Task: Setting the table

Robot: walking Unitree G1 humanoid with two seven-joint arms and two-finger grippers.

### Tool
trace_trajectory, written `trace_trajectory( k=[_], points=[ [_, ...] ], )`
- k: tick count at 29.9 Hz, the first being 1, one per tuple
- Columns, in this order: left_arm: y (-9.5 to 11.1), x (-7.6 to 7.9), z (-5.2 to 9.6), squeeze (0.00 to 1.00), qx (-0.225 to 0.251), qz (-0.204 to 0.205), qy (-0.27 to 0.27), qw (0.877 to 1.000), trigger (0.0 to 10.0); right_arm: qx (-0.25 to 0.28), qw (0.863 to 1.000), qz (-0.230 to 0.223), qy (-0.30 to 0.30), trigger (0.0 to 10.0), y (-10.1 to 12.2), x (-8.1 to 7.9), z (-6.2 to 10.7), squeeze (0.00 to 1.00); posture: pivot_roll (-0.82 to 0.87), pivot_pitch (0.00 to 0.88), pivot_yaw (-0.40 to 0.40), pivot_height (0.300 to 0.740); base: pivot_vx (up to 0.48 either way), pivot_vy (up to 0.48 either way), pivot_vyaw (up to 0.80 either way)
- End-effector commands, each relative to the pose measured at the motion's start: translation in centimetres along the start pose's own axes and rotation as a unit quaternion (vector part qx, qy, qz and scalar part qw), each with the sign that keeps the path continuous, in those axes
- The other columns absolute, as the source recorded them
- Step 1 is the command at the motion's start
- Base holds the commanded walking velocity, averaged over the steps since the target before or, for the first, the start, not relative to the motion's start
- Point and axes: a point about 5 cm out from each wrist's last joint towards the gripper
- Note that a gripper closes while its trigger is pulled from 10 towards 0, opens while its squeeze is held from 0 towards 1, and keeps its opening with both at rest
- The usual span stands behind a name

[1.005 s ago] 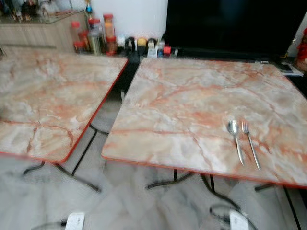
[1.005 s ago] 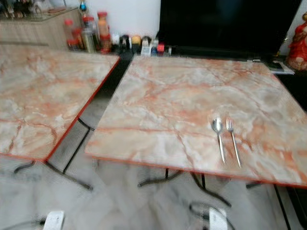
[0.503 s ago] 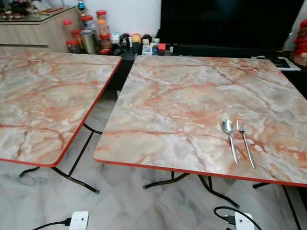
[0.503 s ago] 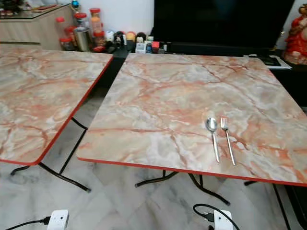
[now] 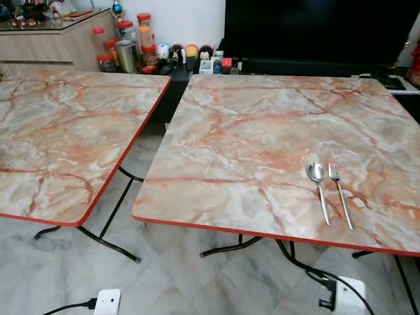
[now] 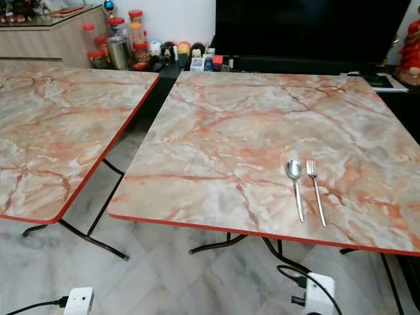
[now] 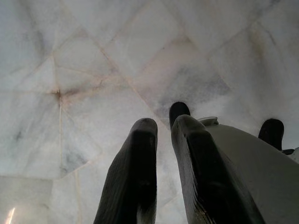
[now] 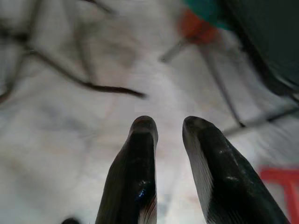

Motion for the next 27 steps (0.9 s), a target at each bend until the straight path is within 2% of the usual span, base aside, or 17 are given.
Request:
trace_trajectory(
  k=[1,3,4,7,10,13,14,15,18,19,20,22,24,26,27],
  points=[
    [0.2,-0.4,0.0,0.00,0.000,-0.008,0.004,1.000,10.0,0.003,0.998,-0.030,-0.055,10.0,0.0,1.1,0.0,0.00,-0.05,0.000,0.007,0.740,0.000,0.000,0.00],
    [0.2,-0.4,0.0,0.00,0.000,-0.009,0.004,1.000,10.0,0.021,0.995,-0.035,-0.095,10.0,0.6,1.7,-0.1,0.00,-0.05,0.000,0.012,0.740,0.000,0.000,0.00],
    [0.2,-0.4,0.0,0.00,0.000,-0.009,0.005,1.000,10.0,0.046,0.987,-0.046,-0.149,10.0,1.6,2.6,-0.3,0.00,-0.05,0.000,0.012,0.740,0.000,0.000,0.00],
    [0.2,-0.4,0.0,0.00,0.000,-0.011,0.006,1.000,10.0,0.093,0.970,-0.062,-0.214,10.0,3.3,3.4,-0.4,0.00,-0.05,0.000,0.012,0.740,0.000,0.000,0.00],
    [0.2,-0.5,0.0,0.00,0.000,-0.011,0.007,1.000,10.0,0.134,0.956,-0.078,-0.247,10.0,4.8,3.9,-0.2,0.00,-0.06,0.000,0.013,0.740,0.000,0.000,0.00],
    [0.2,-0.5,0.0,0.00,0.000,-0.012,0.007,1.000,10.0,0.178,0.934,-0.111,-0.288,10.0,6.6,4.7,0.2,0.00,-0.06,0.000,0.016,0.740,0.000,0.000,0.00],
    [0.2,-0.5,0.0,0.00,0.000,-0.012,0.007,1.000,10.0,0.178,0.934,-0.111,-0.288,10.0,6.6,4.7,0.2,0.00,-0.06,0.000,0.016,0.740,0.000,0.000,0.00],
    [0.3,-0.5,0.0,0.00,0.000,-0.013,0.006,1.000,10.0,0.199,0.927,-0.117,-0.295,10.0,7.5,4.8,0.5,0.00,-0.06,0.000,0.016,0.740,0.000,0.000,0.00],
    [0.3,-0.5,0.0,0.00,0.001,-0.013,0.006,1.000,10.0,0.227,0.919,-0.124,-0.298,10.0,9.0,4.7,0.8,0.00,-0.06,0.000,0.020,0.740,0.000,0.000,0.00],
    [0.3,-0.5,0.0,0.00,0.001,-0.013,0.005,1.000,10.0,0.244,0.912,-0.133,-0.301,10.0,10.2,4.5,1.2,0.00,-0.06,0.000,0.020,0.740,0.000,0.000,0.00],
    [0.3,-0.5,0.0,0.00,0.001,-0.013,0.005,1.000,10.0,0.244,0.912,-0.133,-0.301,10.0,10.2,4.5,1.2,0.00,-0.06,0.000,0.020,0.740,0.000,0.000,0.00],
    [0.3,-0.5,0.0,0.00,0.003,-0.013,0.005,1.000,10.0,0.292,0.905,-0.139,-0.275,10.0,13.4,3.2,2.2,0.00,-0.06,0.000,0.020,0.740,0.000,0.000,0.00],
    [0.3,-0.5,0.0,0.00,0.003,-0.013,0.005,1.000,10.0,0.322,0.903,-0.132,-0.251,10.0,15.0,2.4,2.8,0.00,-0.06,0.000,0.019,0.740,0.000,0.000,0.00],
    [0.3,-0.5,0.0,0.00,0.004,-0.012,0.006,1.000,10.0,0.348,0.906,-0.126,-0.207,10.0,17.2,1.0,3.2,0.00,-0.06,0.000,0.019,0.740,0.000,0.000,0.00],
    [0.3,-0.5,0.0,0.00,0.003,-0.013,0.007,1.000,10.0,0.349,0.911,-0.132,-0.175,10.0,18.0,0.0,3.2,0.00,-0.06,0.000,0.019,0.740,0.000,0.000,0.00]
  ],
)
Point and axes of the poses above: a point about 5 cm out from each wrist's last joint towards the gripper, its own z axis pointing back from the gripper into the wrist, its own y axis along the axis of the wrist's last joint, x = y × z, and after that the axes turned 13 degrees about -z, right-handed
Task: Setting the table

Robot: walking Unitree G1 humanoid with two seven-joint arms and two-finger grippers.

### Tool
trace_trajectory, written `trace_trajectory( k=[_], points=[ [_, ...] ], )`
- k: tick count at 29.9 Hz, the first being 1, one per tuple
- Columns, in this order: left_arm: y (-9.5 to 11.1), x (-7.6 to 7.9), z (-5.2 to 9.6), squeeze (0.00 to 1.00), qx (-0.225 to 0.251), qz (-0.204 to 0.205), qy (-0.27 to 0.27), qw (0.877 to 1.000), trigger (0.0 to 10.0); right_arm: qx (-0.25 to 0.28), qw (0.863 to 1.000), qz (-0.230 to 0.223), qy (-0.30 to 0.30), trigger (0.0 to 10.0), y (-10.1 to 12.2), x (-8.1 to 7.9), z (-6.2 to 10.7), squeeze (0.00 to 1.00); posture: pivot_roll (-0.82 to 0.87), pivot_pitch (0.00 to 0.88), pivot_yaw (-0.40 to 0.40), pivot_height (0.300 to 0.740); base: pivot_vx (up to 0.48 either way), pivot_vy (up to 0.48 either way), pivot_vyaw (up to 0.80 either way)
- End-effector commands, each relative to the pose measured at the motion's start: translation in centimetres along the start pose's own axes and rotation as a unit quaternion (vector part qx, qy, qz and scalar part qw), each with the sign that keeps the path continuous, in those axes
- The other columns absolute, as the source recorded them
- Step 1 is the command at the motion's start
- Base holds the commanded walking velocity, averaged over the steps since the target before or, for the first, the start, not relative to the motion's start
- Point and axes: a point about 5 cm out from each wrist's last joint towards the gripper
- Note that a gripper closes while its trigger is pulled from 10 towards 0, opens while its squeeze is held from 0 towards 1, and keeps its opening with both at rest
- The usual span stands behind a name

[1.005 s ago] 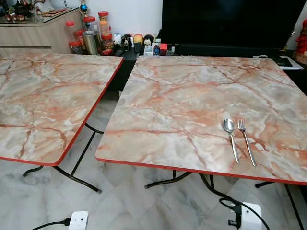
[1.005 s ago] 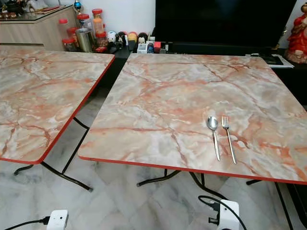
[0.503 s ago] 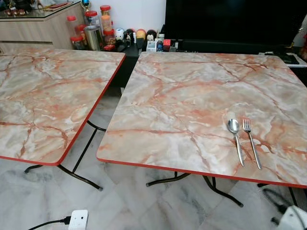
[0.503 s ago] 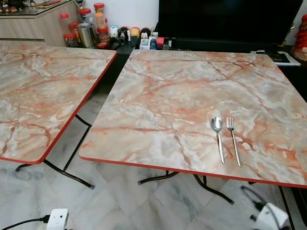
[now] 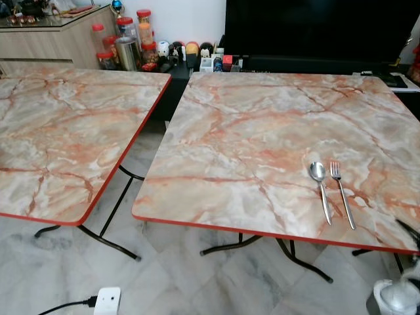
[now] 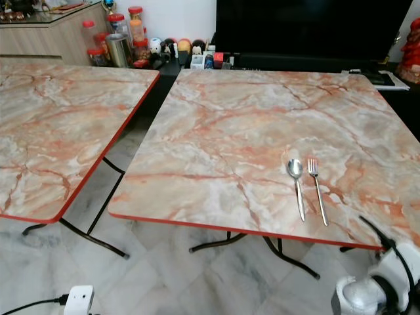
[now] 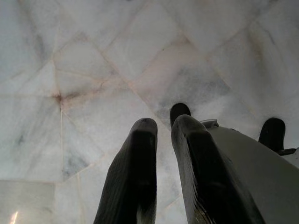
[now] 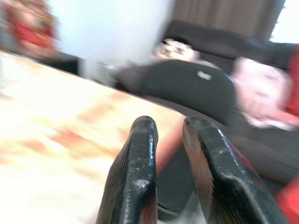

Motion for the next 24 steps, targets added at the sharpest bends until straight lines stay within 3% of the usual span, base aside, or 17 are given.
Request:
trace_trajectory(
  k=[1,3,5,7,8,9,10,11,15,19,20,21,22,23,24],
  points=[
    [0.1,-0.4,0.0,0.00,0.000,-0.010,0.005,1.000,10.0,-0.001,0.998,-0.025,0.053,10.0,1.5,-2.2,0.1,0.00,-0.06,0.000,0.019,0.740,0.000,0.000,0.00],
    [0.1,-0.4,0.0,0.00,0.000,-0.010,0.005,1.000,10.0,-0.010,0.997,-0.032,0.066,10.0,1.8,-2.7,0.1,0.00,-0.06,0.000,0.019,0.740,0.000,0.000,0.00],
    [0.0,-0.4,0.0,0.00,-0.001,-0.009,0.006,1.000,10.0,-0.046,0.982,-0.061,0.172,10.0,3.4,-7.1,0.1,0.00,-0.07,0.000,0.021,0.740,0.000,0.000,0.00],
    [0.0,-0.4,0.0,0.00,-0.001,-0.009,0.006,1.000,10.0,-0.046,0.982,-0.061,0.172,10.0,3.4,-7.1,0.1,0.00,-0.07,0.000,0.021,0.740,0.000,0.000,0.00],
    [0.0,-0.4,0.0,0.00,-0.001,-0.008,0.006,1.000,10.0,-0.064,0.972,-0.067,0.214,10.0,3.9,-8.8,0.1,0.00,-0.06,0.000,0.019,0.740,0.000,0.000,0.00],
    [0.0,-0.4,0.0,0.00,-0.001,-0.008,0.006,1.000,10.0,-0.064,0.972,-0.067,0.214,10.0,3.9,-8.8,0.1,0.00,-0.06,0.000,0.019,0.740,0.000,0.000,0.00],
    [0.1,-0.4,0.0,0.00,-0.002,-0.007,0.005,1.000,10.0,-0.084,0.963,-0.068,0.246,10.0,4.4,-10.5,-0.1,0.00,-0.07,0.000,0.019,0.740,0.000,0.000,0.00],
    [0.1,-0.4,0.0,0.00,-0.002,-0.007,0.005,1.000,10.0,-0.084,0.963,-0.068,0.246,10.0,4.4,-10.5,-0.1,0.00,-0.07,0.000,0.019,0.740,0.000,0.000,0.00],
    [0.0,-0.3,0.0,0.00,-0.005,-0.005,0.003,1.000,10.0,-0.165,0.927,-0.063,0.331,10.0,5.4,-14.8,-0.2,0.00,-0.05,0.000,0.014,0.740,0.000,0.000,0.00],
    [0.0,-0.3,0.0,0.00,-0.006,-0.005,0.003,1.000,10.0,-0.170,0.921,-0.058,0.345,10.0,5.5,-15.2,0.0,0.00,-0.05,0.000,0.015,0.740,0.000,0.000,0.00],
    [0.0,-0.3,0.0,0.00,-0.006,-0.004,0.003,1.000,10.0,-0.177,0.914,-0.047,0.361,10.0,5.4,-15.7,0.3,0.00,-0.05,0.000,0.016,0.740,0.000,0.000,0.00],
    [-0.1,-0.3,0.0,0.00,-0.007,-0.004,0.002,1.000,10.0,-0.185,0.910,-0.041,0.370,10.0,5.3,-16.0,0.4,0.31,-0.04,0.000,0.015,0.740,0.000,0.000,0.00],
    [-0.1,-0.3,0.0,0.00,-0.007,-0.004,0.002,1.000,10.0,-0.185,0.910,-0.041,0.370,10.0,5.3,-16.0,0.4,0.31,-0.04,0.000,0.015,0.740,0.000,0.000,0.00],
    [-0.1,-0.3,0.0,0.00,-0.007,-0.004,0.002,1.000,10.0,-0.191,0.906,-0.037,0.376,10.0,5.2,-16.2,0.5,1.00,-0.04,0.000,0.015,0.740,0.000,0.000,0.00],
    [-0.1,-0.3,0.0,0.00,-0.008,-0.004,0.002,1.000,10.0,-0.200,0.902,-0.030,0.381,10.0,5.0,-16.4,0.5,1.00,-0.04,0.000,0.016,0.740,0.000,0.000,0.00]
  ],
)
Point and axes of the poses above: a point about 5 cm out from each wrist's last joint towards the gripper, its own z axis pointing back from the gripper into the wrist, its own y axis along the axis of the wrist's last joint, x = y × z, and after that the axes turned 13 degrees about -z, right-handed
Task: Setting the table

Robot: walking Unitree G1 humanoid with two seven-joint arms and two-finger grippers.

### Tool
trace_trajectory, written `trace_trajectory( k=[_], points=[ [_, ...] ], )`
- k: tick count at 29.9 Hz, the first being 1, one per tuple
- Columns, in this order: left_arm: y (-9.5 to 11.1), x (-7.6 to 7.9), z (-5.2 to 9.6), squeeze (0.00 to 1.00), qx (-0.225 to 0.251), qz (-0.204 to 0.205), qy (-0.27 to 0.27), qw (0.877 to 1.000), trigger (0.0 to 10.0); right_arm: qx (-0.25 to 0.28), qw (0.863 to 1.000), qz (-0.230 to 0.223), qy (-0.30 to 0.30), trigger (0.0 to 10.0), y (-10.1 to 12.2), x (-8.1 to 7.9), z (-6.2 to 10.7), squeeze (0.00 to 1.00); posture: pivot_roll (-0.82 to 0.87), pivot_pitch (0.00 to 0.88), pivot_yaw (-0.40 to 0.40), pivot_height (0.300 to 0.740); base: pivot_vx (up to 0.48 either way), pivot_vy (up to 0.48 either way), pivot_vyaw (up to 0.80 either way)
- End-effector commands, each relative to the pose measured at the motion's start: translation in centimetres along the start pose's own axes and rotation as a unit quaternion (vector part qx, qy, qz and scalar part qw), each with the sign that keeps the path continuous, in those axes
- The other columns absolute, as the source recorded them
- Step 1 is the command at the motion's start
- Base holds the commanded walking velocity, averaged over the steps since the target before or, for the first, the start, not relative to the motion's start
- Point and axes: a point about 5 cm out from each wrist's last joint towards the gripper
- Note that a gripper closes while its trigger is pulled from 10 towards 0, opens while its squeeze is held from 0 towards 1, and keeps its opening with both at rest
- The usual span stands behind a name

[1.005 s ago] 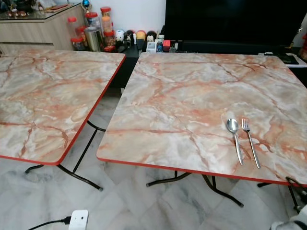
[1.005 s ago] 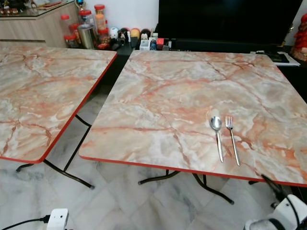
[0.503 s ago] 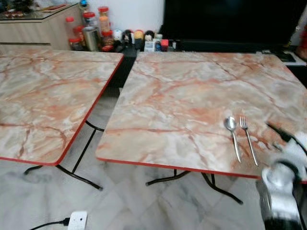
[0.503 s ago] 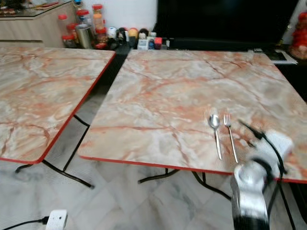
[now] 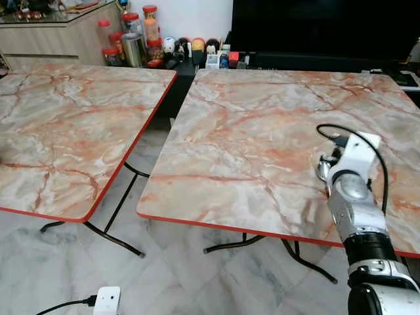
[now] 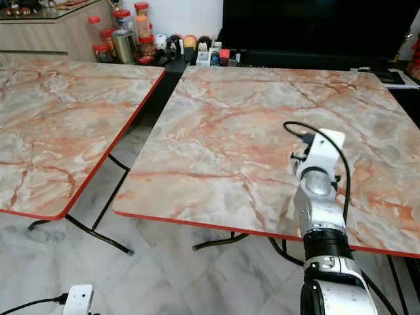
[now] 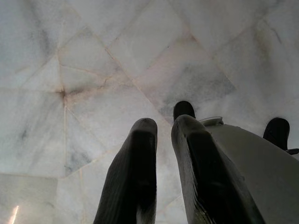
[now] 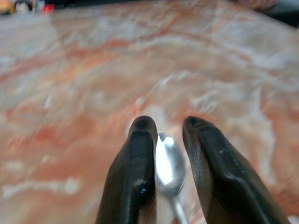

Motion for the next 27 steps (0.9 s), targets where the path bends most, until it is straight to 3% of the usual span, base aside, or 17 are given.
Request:
trace_trajectory(
  k=[1,6,7,8,13,14,15,16,19,20,21,27],
  points=[
    [-0.3,-0.2,0.0,0.00,-0.008,-0.003,0.001,1.000,10.0,-0.003,1.000,0.005,0.007,10.0,0.7,-0.2,-0.3,1.00,-0.04,0.000,0.016,0.740,0.000,0.000,0.00],
    [-0.3,-0.1,0.0,0.00,-0.009,-0.001,-0.004,1.000,10.0,-0.028,0.999,0.014,0.005,10.0,0.5,-0.1,-0.7,1.00,-0.04,0.000,0.015,0.740,0.000,0.000,0.00],
    [-0.3,-0.1,0.0,0.00,-0.009,-0.001,-0.004,1.000,10.0,-0.031,0.999,0.016,0.004,10.0,0.6,0.0,-0.8,0.82,-0.04,0.000,0.017,0.740,0.000,0.000,0.00],
    [-0.3,-0.1,0.0,0.00,-0.009,-0.001,-0.005,1.000,10.0,-0.034,0.999,0.018,0.002,10.0,0.6,0.1,-0.9,0.00,-0.04,0.000,0.017,0.740,0.000,0.000,0.00],
    [-0.4,-0.1,0.1,0.00,-0.011,-0.004,-0.007,1.000,10.0,-0.058,0.998,0.008,0.003,10.0,-0.2,0.4,-0.9,0.00,-0.04,0.000,0.019,0.740,0.000,0.000,0.00],
    [-0.4,-0.1,0.1,0.00,-0.011,-0.005,-0.008,1.000,10.0,-0.068,0.998,0.003,0.008,10.0,-0.6,0.4,-0.9,0.39,-0.04,0.000,0.019,0.740,0.000,0.000,0.00],
    [-0.4,-0.1,0.1,0.00,-0.011,-0.005,-0.008,1.000,10.0,-0.068,0.998,0.003,0.008,10.0,-0.6,0.4,-0.9,0.39,-0.04,0.000,0.019,0.740,0.000,0.000,0.00],
    [-0.4,-0.1,0.1,0.00,-0.011,-0.005,-0.008,1.000,10.0,-0.077,0.997,0.001,0.012,10.0,-0.9,0.3,-0.9,1.00,-0.04,0.000,0.019,0.740,0.000,0.000,0.00],
    [-0.4,0.0,0.1,0.00,-0.012,-0.005,-0.009,1.000,10.0,-0.093,0.996,0.000,0.018,10.0,-1.5,0.2,-0.8,1.00,-0.04,0.000,0.018,0.740,0.000,0.000,0.00],
    [-0.5,0.0,0.1,0.00,-0.012,-0.005,-0.009,1.000,10.0,-0.100,0.995,0.001,0.020,10.0,-1.8,0.2,-0.8,0.04,-0.04,0.000,0.018,0.740,0.000,0.000,0.00],
    [-0.5,0.0,0.1,0.00,-0.012,-0.005,-0.010,1.000,10.0,-0.105,0.994,0.002,0.021,10.0,-2.0,0.2,-0.8,0.00,-0.04,0.000,0.018,0.740,0.000,0.000,0.00],
    [-0.6,0.0,0.1,0.00,-0.013,-0.006,-0.012,1.000,10.0,-0.118,0.993,0.008,0.026,10.0,-2.5,0.3,-0.8,0.00,-0.04,0.000,0.016,0.740,0.000,0.000,0.00]
  ],
)
Point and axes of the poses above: a point about 5 cm out from each wrist's last joint towards the gripper, its own z axis pointing back from the gripper into the wrist, its own y axis along the axis of the wrist's last joint, x = y × z, and after that the axes turned 13 degrees about -z, right-handed
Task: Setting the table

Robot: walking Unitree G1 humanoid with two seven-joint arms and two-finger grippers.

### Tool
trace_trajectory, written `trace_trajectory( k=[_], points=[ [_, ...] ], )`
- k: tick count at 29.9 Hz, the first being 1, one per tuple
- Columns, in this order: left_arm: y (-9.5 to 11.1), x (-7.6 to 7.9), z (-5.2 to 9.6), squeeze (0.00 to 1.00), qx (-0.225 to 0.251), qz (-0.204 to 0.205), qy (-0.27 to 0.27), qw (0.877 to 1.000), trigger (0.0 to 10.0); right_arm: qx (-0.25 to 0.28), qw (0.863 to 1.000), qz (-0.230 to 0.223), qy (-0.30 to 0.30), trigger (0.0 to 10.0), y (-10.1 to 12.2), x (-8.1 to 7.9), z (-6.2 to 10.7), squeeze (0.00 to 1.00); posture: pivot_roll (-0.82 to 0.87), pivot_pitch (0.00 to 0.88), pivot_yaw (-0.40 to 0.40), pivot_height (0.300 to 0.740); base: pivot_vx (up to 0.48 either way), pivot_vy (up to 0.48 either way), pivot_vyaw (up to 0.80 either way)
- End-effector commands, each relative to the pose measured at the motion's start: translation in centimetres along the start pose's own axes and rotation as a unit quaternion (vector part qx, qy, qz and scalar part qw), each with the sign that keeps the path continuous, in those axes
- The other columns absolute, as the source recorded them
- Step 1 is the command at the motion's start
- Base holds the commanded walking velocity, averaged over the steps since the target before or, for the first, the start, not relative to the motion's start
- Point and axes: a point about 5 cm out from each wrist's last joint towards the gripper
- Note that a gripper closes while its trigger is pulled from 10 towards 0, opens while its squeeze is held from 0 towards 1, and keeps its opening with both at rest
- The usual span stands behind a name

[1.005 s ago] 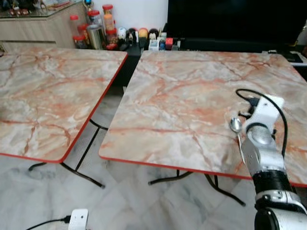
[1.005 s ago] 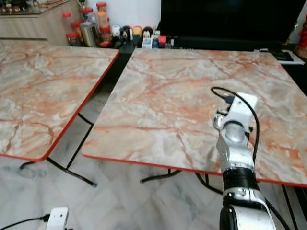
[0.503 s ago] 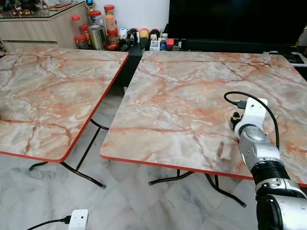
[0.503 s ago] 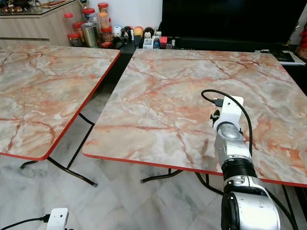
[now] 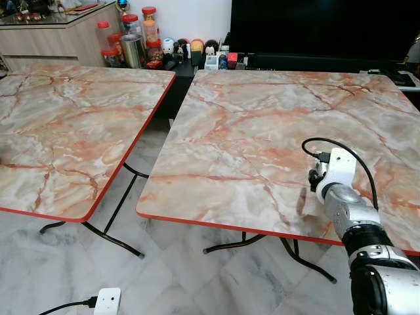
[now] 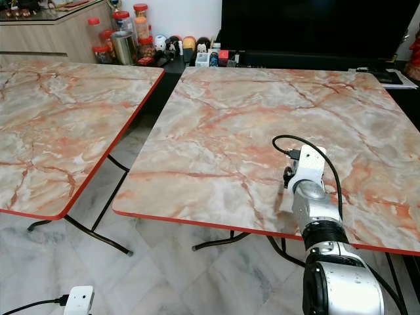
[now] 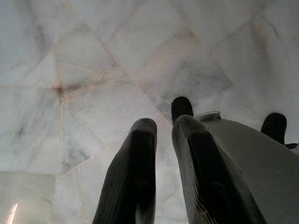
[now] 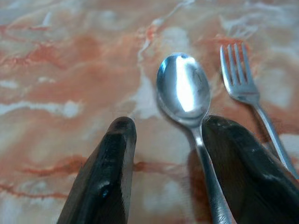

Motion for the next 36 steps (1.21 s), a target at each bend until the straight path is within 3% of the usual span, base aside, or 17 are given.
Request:
trace_trajectory(
  k=[1,16,36],
  points=[
    [-0.3,-0.1,0.1,0.00,-0.006,-0.006,-0.002,1.000,10.0,0.000,1.000,0.001,0.007,10.0,0.5,-0.4,-0.1,0.00,-0.04,0.000,0.016,0.740,0.000,0.000,0.00],
    [-0.4,-0.2,0.1,0.00,-0.007,-0.005,-0.004,1.000,10.0,0.015,1.000,-0.011,-0.017,10.0,1.0,0.3,-0.2,0.00,-0.03,0.000,0.017,0.740,0.000,0.000,0.00],
    [-0.5,-0.4,0.1,0.00,-0.010,-0.008,-0.005,1.000,10.0,-0.024,0.998,-0.021,-0.047,10.0,-1.9,1.4,-0.3,0.00,-0.02,0.000,0.025,0.740,0.000,0.000,0.00]
  ],
)
Point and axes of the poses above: a point about 5 cm out from each wrist's last joint towards the gripper, its own z axis pointing back from the gripper into the wrist, its own y axis along the axis of the wrist's last joint, x = y × z, and after that the axes turned 13 degrees about -z, right-handed
